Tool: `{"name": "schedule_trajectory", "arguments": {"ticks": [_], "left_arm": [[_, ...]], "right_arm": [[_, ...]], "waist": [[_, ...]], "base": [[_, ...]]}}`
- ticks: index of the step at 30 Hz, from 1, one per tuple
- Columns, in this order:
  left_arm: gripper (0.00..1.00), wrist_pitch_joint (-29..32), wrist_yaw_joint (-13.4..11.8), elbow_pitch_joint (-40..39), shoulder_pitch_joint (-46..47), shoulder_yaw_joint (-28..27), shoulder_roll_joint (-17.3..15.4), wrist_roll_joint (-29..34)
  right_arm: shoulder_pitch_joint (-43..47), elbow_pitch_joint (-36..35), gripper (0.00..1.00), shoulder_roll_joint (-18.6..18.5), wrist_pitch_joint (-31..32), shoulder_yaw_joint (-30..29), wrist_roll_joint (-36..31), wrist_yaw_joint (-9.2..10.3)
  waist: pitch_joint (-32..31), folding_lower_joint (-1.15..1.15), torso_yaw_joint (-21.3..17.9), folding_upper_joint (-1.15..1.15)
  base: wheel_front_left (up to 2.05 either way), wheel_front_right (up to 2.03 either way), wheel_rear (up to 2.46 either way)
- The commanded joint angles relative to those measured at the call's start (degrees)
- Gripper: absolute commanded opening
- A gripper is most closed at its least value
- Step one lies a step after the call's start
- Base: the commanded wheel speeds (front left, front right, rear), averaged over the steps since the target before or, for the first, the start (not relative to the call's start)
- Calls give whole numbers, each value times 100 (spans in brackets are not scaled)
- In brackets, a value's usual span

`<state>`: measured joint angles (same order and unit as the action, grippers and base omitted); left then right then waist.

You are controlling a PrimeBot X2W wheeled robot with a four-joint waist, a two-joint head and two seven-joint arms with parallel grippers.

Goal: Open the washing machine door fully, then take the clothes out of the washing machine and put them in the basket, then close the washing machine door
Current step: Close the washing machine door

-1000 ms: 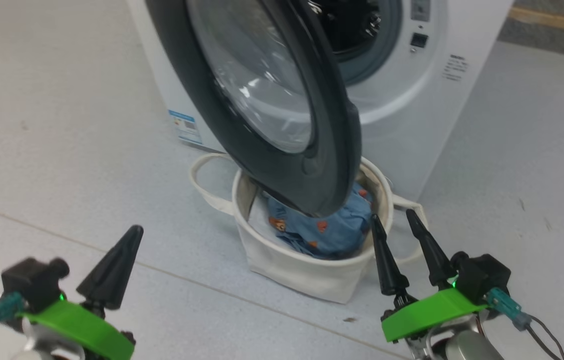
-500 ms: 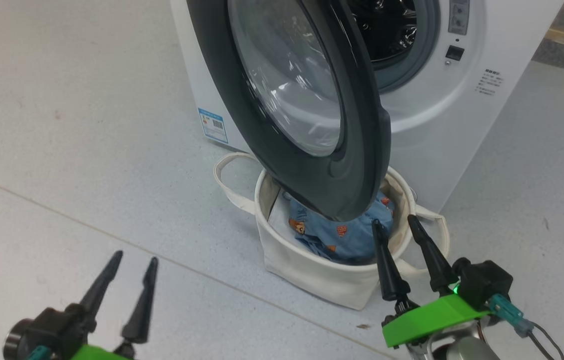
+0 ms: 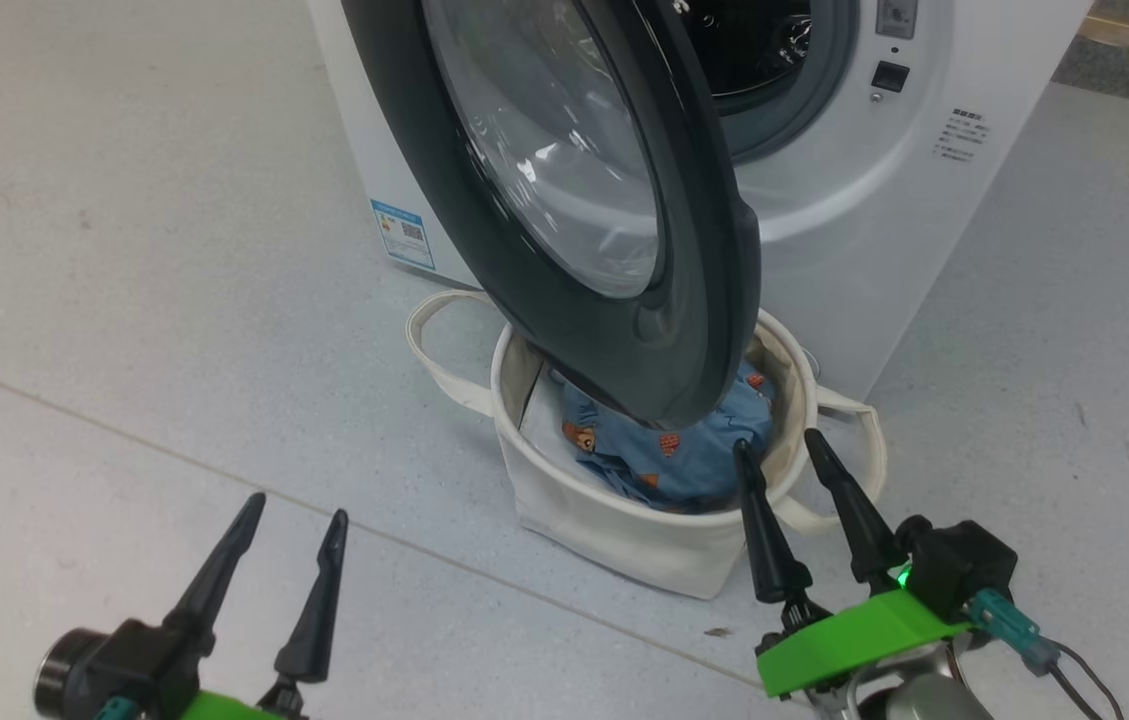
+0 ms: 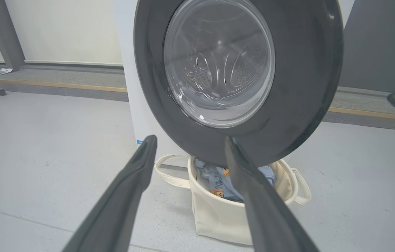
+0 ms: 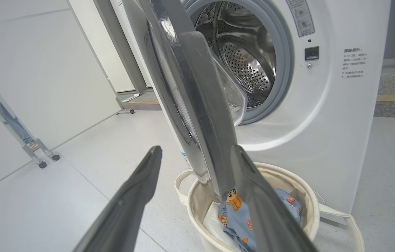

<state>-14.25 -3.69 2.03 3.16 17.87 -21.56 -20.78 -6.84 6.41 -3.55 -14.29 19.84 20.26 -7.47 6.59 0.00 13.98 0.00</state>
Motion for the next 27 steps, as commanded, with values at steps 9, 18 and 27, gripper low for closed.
{"name": "schedule_trajectory", "arguments": {"ticks": [9, 18, 27], "left_arm": [[100, -74, 452, -356, 103, -469, 295, 281], [100, -74, 714, -156, 102, -603, 536, 456], [100, -74, 875, -17, 250, -627, 775, 547]], "right_arm": [[-247, -305, 100, 68, -71, 151, -17, -2], [-620, -591, 0, 68, -71, 789, 125, -2], [-1240, -314, 0, 68, -71, 1045, 158, -2]], "waist": [[36, 0, -14, 0], [107, 0, 66, 0], [377, 0, 213, 0]], "base": [[0, 0, 0], [0, 0, 0], [0, 0, 0]]}}
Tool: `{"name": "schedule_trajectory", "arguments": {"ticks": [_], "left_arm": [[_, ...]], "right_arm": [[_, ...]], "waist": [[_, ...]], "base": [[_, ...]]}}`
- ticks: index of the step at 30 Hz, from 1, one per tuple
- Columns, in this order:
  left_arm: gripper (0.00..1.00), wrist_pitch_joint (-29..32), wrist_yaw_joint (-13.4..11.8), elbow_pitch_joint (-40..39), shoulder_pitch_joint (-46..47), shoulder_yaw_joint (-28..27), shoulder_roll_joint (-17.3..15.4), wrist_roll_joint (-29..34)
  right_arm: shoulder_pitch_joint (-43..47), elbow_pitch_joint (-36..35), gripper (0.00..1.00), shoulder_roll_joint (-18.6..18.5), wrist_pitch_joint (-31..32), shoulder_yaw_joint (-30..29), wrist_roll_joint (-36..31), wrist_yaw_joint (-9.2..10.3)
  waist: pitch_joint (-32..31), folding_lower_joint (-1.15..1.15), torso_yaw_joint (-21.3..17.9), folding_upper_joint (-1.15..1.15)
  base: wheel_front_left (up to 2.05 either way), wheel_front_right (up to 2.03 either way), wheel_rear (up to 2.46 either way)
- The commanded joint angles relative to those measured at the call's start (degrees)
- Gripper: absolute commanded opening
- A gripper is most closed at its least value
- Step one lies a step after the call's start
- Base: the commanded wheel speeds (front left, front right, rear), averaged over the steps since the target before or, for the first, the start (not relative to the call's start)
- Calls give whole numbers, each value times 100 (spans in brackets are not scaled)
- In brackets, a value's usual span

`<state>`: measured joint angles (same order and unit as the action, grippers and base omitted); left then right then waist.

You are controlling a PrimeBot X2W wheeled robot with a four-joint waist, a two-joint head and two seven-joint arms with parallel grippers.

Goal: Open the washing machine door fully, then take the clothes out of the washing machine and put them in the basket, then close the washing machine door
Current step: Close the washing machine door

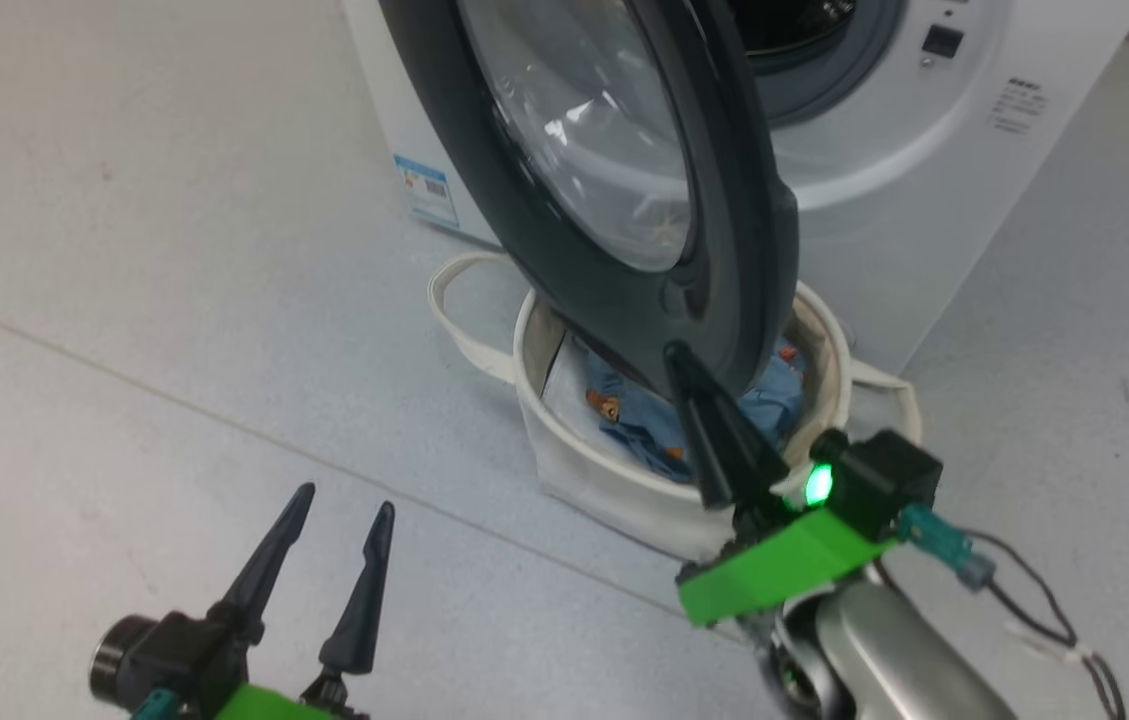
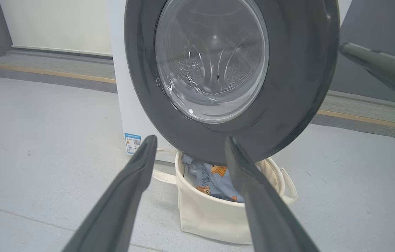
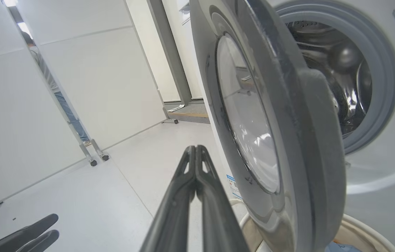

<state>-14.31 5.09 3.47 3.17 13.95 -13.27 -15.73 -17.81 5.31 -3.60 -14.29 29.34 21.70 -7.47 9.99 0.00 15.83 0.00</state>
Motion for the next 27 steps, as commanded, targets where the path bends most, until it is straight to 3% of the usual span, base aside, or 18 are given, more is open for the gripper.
{"name": "schedule_trajectory", "arguments": {"ticks": [1, 20, 27], "left_arm": [[100, -69, 17, -132, 273, -221, -25, 59], [100, -69, 215, -10, 843, -210, 605, 310], [100, -69, 234, 6, 1011, -114, 731, 349]], "right_arm": [[-226, -125, 0, 72, -71, 54, 4, -2], [-1285, 276, 0, 72, -71, -1393, -342, -2], [-1830, 475, 0, 45, -71, -2152, -139, -2]], "waist": [[85, 0, 51, 0], [1154, 0, 340, 0], [1383, 0, 394, 0]], "base": [[0, 0, 0], [0, 0, 0], [0, 0, 0]]}}
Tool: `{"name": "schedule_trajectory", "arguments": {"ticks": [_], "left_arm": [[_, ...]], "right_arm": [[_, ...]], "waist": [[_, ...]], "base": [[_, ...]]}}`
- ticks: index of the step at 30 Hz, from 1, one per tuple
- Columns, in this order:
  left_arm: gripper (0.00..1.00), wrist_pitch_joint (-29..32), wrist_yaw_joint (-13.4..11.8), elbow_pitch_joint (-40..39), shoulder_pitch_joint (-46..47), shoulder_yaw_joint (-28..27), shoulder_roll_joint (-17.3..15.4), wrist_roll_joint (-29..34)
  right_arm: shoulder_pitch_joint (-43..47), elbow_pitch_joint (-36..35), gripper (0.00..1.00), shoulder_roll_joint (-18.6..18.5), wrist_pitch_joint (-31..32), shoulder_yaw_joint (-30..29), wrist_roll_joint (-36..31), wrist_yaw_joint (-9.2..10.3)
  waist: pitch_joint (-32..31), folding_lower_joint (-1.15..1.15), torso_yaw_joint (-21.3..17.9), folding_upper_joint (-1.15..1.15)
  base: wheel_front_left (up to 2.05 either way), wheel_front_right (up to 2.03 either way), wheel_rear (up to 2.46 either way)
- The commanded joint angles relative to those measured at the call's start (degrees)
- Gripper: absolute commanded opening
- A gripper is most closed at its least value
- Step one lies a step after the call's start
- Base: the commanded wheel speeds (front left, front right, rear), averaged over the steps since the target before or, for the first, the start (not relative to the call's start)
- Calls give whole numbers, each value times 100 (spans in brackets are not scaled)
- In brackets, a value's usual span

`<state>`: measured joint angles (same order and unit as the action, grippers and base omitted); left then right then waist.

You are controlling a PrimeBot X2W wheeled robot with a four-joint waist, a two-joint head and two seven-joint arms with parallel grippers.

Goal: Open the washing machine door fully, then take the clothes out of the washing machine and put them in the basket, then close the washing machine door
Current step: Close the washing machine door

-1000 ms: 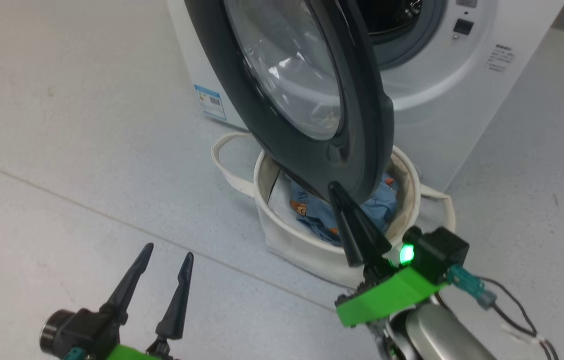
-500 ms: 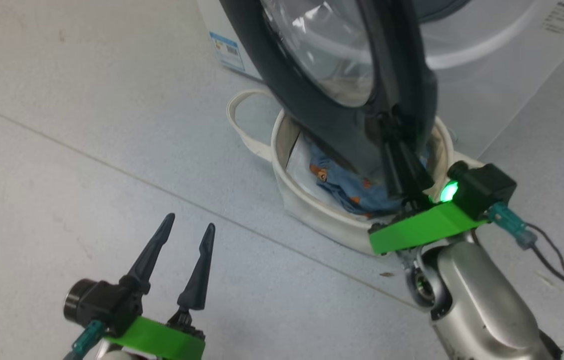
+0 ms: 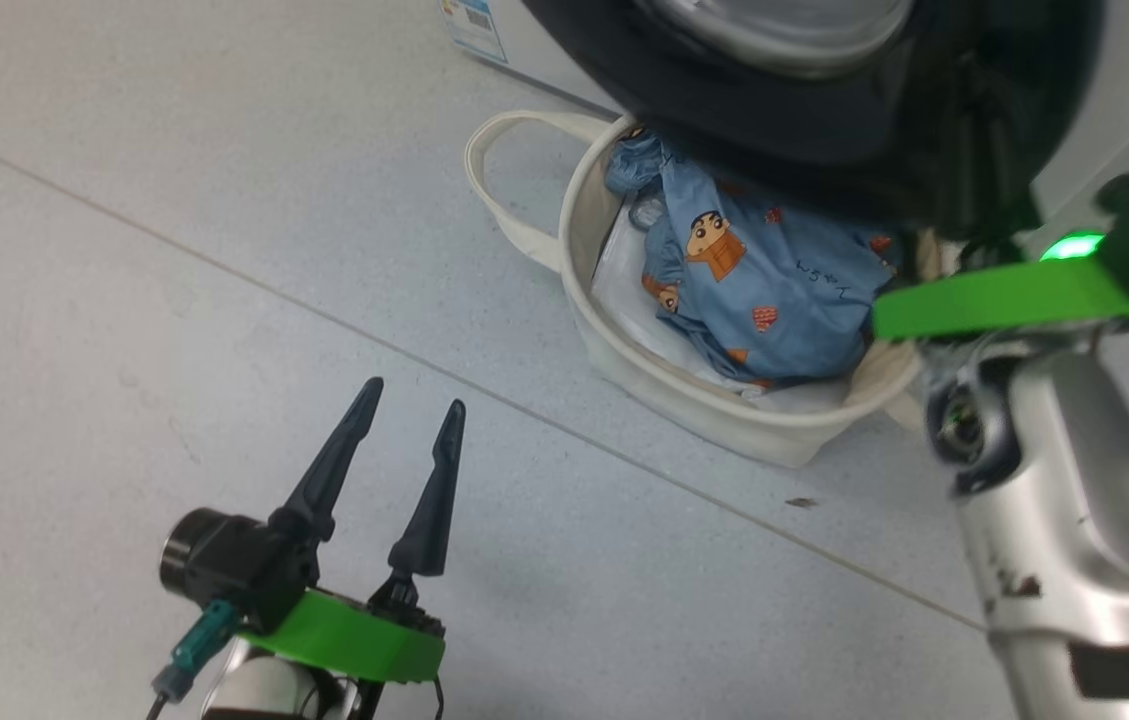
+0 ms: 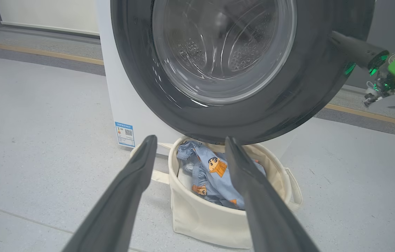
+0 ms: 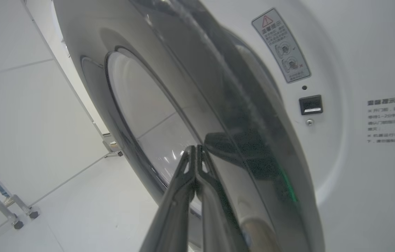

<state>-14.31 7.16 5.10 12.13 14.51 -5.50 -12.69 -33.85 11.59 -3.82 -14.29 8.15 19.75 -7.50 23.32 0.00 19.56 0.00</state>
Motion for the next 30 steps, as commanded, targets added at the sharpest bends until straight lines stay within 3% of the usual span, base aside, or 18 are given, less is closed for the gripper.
{"name": "schedule_trajectory", "arguments": {"ticks": [1, 4, 20, 30], "left_arm": [[100, -69, 28, -163, 134, -162, -28, 43], [100, -69, 31, -161, 202, -73, 22, 23], [100, -69, 32, -188, 361, -45, 114, -54], [100, -69, 33, -150, 424, -49, 186, -87]], "right_arm": [[-323, -116, 0, 46, -71, -143, 92, 1], [-671, 89, 0, -58, -71, -513, 211, 1], [-1905, 1245, 0, -440, -71, -1283, 289, 1], [-2134, 1167, 0, -416, -71, -1275, 156, 1]], "waist": [[91, 0, 34, 0], [233, 0, 106, 0], [668, 0, 375, 0], [758, 0, 380, 0]], "base": [[0, 0, 0], [0, 0, 0], [0, 0, 0], [0, 0, 0]]}}
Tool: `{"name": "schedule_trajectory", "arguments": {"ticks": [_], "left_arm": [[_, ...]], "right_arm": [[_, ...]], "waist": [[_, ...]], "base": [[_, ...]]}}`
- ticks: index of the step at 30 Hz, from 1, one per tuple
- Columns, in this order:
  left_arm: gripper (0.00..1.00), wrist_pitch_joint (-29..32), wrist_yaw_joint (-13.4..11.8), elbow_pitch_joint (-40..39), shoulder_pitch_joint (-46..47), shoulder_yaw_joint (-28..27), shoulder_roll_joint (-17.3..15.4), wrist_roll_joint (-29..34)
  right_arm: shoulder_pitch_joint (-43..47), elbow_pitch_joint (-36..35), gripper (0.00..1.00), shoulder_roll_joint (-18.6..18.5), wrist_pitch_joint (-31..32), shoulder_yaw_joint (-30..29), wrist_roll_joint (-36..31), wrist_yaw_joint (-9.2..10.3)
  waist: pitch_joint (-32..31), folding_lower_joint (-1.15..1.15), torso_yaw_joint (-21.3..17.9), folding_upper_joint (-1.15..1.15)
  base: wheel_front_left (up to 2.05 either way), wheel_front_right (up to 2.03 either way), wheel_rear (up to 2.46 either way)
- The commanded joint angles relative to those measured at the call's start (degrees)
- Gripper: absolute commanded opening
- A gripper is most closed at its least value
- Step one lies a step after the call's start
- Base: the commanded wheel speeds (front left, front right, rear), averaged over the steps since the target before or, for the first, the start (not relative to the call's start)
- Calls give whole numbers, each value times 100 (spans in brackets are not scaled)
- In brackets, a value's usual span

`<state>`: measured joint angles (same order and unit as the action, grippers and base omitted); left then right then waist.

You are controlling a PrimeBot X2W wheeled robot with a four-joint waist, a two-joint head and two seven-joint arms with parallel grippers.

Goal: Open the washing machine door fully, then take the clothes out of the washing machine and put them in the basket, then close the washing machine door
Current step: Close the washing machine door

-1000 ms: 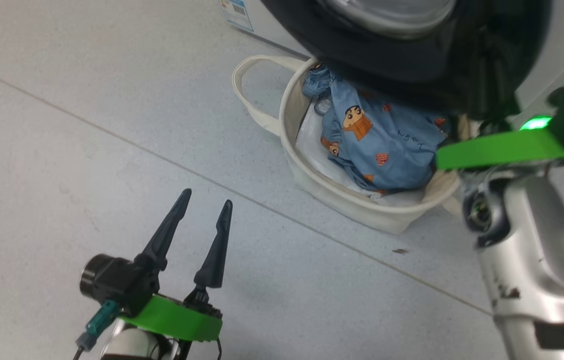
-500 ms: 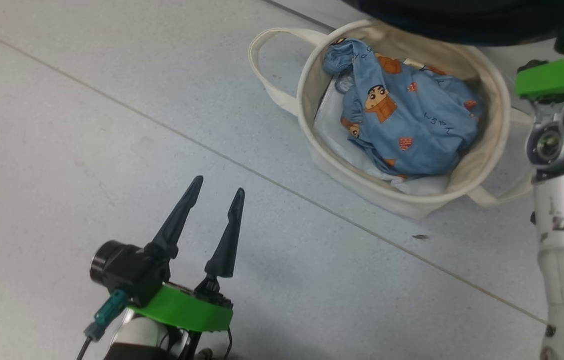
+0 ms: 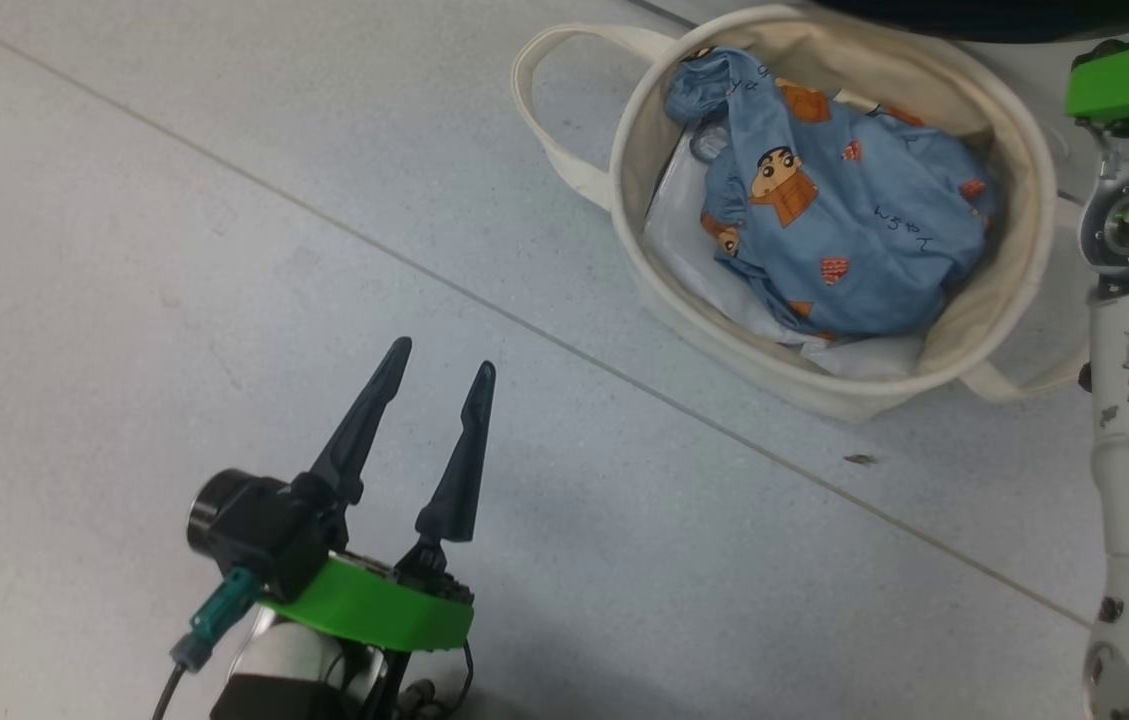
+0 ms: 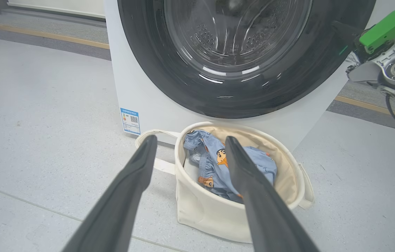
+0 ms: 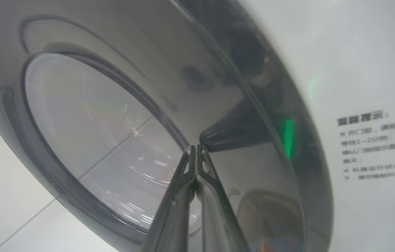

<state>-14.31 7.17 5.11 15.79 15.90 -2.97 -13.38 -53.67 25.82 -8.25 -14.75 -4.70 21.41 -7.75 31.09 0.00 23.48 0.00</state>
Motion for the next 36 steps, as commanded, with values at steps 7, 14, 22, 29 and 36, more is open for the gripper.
{"name": "schedule_trajectory", "arguments": {"ticks": [7, 14, 22, 29, 36], "left_arm": [[100, -69, 32, -76, 42, -312, -123, -14], [100, -69, 32, 184, -74, -340, -315, -25], [100, -69, 32, 496, -341, -360, -542, -227], [100, -69, 32, 320, -616, -500, -667, -250], [100, -69, 32, 60, -983, -855, -642, -55]], "right_arm": [[646, -834, 0, 191, -25, 585, -224, 26], [1799, -1662, 0, 284, -25, 1073, -320, 26], [3078, -2092, 0, 482, -25, 603, -785, 26], [3812, -2188, 95, 532, -25, 453, -883, 26], [4548, -2345, 100, 535, -25, 133, -826, 26]], "waist": [[-451, 0, -326, 0], [-1214, 0, -973, 0], [-2036, 0, -1881, 0], [-2387, 0, -2456, 0], [-2639, 0, -2901, 0]], "base": [[0, 0, 0], [0, 0, 0], [0, 0, 0], [0, 0, 0], [0, 0, 0]]}}
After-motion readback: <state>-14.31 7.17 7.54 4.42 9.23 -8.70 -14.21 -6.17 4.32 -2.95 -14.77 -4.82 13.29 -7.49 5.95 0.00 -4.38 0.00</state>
